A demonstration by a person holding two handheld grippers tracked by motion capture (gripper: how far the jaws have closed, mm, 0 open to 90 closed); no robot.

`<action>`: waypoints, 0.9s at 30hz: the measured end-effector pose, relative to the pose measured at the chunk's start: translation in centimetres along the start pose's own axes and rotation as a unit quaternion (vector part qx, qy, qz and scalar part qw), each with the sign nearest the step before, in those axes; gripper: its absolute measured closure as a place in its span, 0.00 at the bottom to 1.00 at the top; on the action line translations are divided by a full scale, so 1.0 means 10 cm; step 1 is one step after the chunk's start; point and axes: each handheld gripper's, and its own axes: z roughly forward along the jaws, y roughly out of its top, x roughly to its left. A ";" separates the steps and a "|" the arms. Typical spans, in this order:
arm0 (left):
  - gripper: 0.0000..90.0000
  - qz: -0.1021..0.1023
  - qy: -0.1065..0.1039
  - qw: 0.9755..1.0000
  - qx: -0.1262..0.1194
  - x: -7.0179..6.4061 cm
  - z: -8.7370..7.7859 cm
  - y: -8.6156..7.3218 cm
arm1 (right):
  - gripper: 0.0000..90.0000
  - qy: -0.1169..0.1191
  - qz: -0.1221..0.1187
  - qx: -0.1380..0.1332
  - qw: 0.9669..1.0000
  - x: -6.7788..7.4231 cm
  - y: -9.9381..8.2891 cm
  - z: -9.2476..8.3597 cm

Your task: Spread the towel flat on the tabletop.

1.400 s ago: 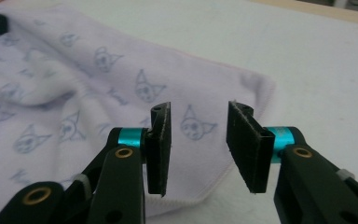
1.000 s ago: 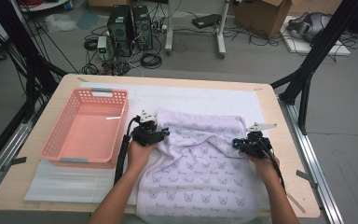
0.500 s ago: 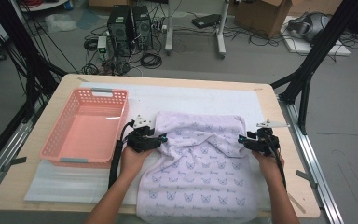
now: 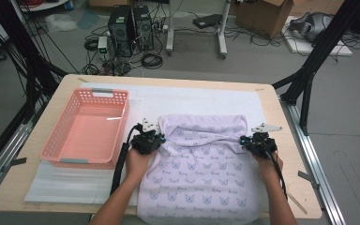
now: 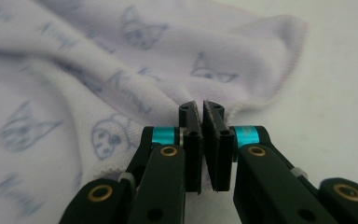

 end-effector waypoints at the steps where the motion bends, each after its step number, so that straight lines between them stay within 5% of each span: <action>1: 0.94 -0.004 0.007 1.000 -0.006 0.04 0.01 0.03 | 0.96 -0.016 0.002 -0.006 1.000 -0.02 0.01 0.02; 5: 0.94 -0.015 0.030 0.999 -0.010 0.12 0.13 0.11 | 0.96 -0.062 -0.018 -0.032 0.997 -0.03 0.10 0.07; 8: 0.92 -0.046 0.029 0.998 -0.008 0.15 0.18 0.08 | 0.95 -0.079 -0.016 -0.037 0.996 -0.04 0.13 0.14; 12: 0.64 -0.069 0.007 0.998 0.004 0.17 0.12 0.07 | 0.78 -0.076 0.028 -0.042 0.996 -0.10 0.13 0.09; 19: 0.56 -0.033 -0.029 0.999 -0.022 0.10 -0.16 -0.04 | 0.76 -0.055 0.050 -0.095 0.993 -0.14 0.09 -0.31; 27: 0.56 -0.012 -0.057 0.998 -0.025 0.02 -0.46 -0.23 | 0.71 -0.004 0.012 -0.066 0.998 0.12 -0.20 -0.53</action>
